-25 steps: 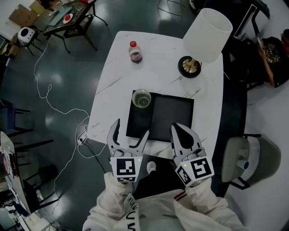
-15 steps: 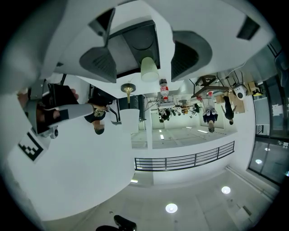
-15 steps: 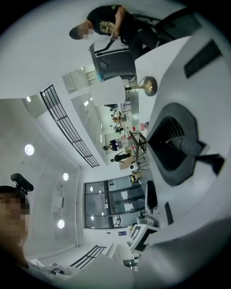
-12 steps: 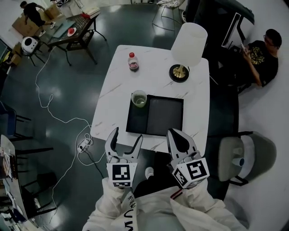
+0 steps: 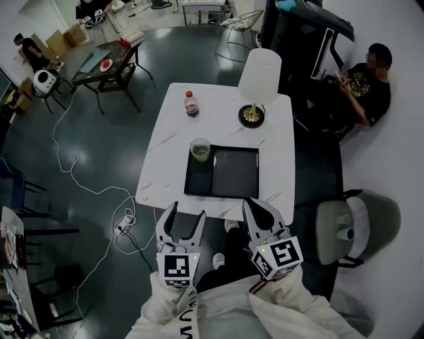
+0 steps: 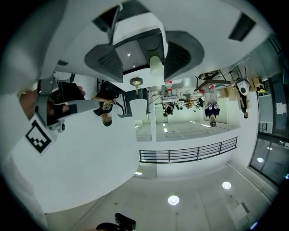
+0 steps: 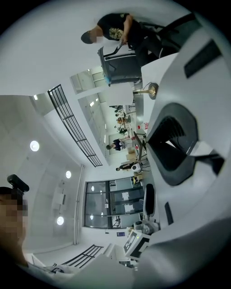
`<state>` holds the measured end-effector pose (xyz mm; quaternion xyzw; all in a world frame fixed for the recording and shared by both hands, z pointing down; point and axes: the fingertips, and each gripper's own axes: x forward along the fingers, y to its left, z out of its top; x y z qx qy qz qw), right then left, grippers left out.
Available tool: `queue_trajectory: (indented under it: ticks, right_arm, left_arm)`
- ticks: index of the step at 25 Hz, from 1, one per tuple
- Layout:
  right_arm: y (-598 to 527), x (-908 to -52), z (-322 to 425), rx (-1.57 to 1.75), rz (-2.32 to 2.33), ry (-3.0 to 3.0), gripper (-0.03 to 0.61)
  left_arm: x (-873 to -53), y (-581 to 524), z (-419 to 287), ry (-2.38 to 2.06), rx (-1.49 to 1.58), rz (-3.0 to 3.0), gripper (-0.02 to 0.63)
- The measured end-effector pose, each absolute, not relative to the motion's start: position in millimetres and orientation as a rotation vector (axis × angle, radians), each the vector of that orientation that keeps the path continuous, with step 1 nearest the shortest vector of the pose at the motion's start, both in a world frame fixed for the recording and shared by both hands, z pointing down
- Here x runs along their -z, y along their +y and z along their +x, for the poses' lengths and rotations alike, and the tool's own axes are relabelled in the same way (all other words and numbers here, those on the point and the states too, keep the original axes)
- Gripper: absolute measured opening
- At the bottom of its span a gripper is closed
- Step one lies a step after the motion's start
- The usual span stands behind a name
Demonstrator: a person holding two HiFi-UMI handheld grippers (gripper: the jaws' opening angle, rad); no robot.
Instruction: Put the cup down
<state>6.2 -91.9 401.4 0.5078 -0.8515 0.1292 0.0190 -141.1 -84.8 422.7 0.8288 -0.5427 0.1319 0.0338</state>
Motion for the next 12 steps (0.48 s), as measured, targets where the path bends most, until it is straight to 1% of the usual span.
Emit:
queue_trajectory:
  ticks: [3,7,10,12]
  right_arm:
    - [-77.2,-391.7,6.6,-0.379,1.576,-2.648,0.005]
    - [-60.8,-377.6,6.1,-0.341,1.575,-2.659,0.005]
    - [-46.7,-369.6,6.4,-0.328,1.576,-2.670,0.006]
    - [-36.9,-362.6,3.3,-0.321,1.574,-2.672,0.005]
  left_arm:
    - [-410.9,-64.3,-140.8,-1.661,-0.395,2.567,0.262]
    - [-395.6,-42.8,-143.6,-1.680,-0.355,2.586,0.182]
    - [-386.2,-28.8,-147.0,-1.694,-0.337,2.596,0.140]
    - [-379.5,-20.1,-151.8,-1.703,-0.311,2.594,0.124]
